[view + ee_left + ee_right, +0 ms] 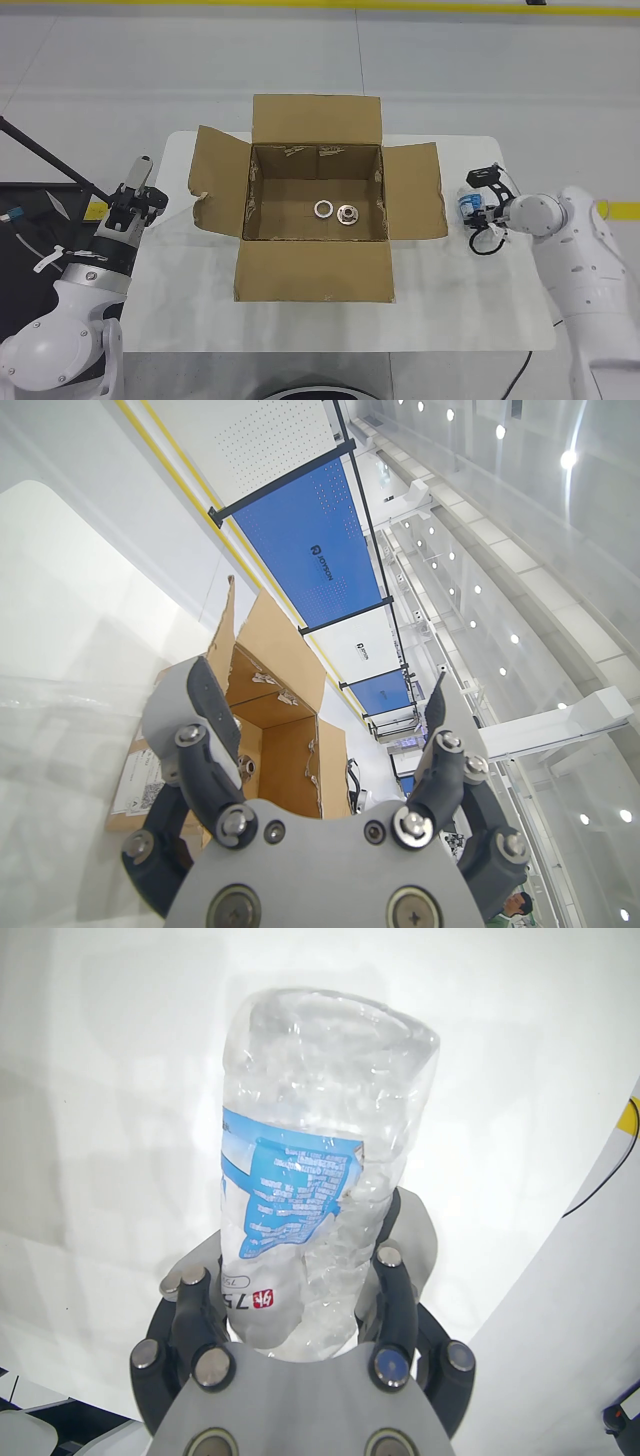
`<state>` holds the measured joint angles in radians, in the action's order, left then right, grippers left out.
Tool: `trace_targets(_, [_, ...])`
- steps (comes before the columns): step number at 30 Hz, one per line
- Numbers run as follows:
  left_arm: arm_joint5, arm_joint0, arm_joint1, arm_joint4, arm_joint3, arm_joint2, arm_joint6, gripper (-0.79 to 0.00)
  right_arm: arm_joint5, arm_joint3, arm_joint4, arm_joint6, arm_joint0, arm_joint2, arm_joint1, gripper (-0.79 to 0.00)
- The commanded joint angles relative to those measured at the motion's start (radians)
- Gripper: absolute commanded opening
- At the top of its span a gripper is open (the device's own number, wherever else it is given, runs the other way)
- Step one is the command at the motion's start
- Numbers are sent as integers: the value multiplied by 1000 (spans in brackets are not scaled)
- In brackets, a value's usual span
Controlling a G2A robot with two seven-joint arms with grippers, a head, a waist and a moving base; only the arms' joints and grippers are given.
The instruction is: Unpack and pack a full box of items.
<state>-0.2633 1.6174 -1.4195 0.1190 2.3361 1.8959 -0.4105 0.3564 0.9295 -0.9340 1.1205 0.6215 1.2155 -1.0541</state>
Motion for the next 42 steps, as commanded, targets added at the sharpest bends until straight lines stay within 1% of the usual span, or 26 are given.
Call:
trace_targets(1, [0, 0, 0, 0, 0, 0, 0, 0, 1, -3, 2, -2, -4, -1, 1, -785])
trace_targets(7, [0, 0, 0, 0, 0, 0, 0, 0, 8, 39, 14, -24, -3, 28, 12, -785])
trace_targets(11, [0, 0, 0, 0, 0, 0, 0, 0, 7, 145, 9, -29, 19, 76, 30, -785])
trace_targets(15, [0, 0, 0, 0, 0, 0, 0, 0, -6, 336, -7, -49, 80, 140, 51, -785])
trace_targets(20, [0, 0, 0, 0, 0, 0, 0, 0, -13, 651, -9, -65, 183, 206, 68, -785])
trace_targets(23, [14, 4, 1, -6, -6, -1, 7, 0, -2, 819, 3, -93, 241, 221, 73, -785])
trace_targets(26, [18, 10, 3, -17, -13, 7, 24, 0, 0, 952, 14, -129, 277, 213, 73, -785])
trace_targets(30, [18, 15, 5, -40, -14, 28, 37, 0, -1, 1063, -6, -177, 278, 149, 67, -785])
trace_targets(34, [24, 26, 8, -66, -14, 52, 47, 0, -13, 1092, -35, -221, 231, 39, 54, -785])
trace_targets(38, [35, 47, 8, -95, -16, 73, 64, 0, -13, 1043, -40, -262, 139, -98, 29, -785])
trace_targets(42, [49, 73, 9, -124, -14, 89, 77, 0, -14, 932, -23, -288, 19, -254, -9, -785])
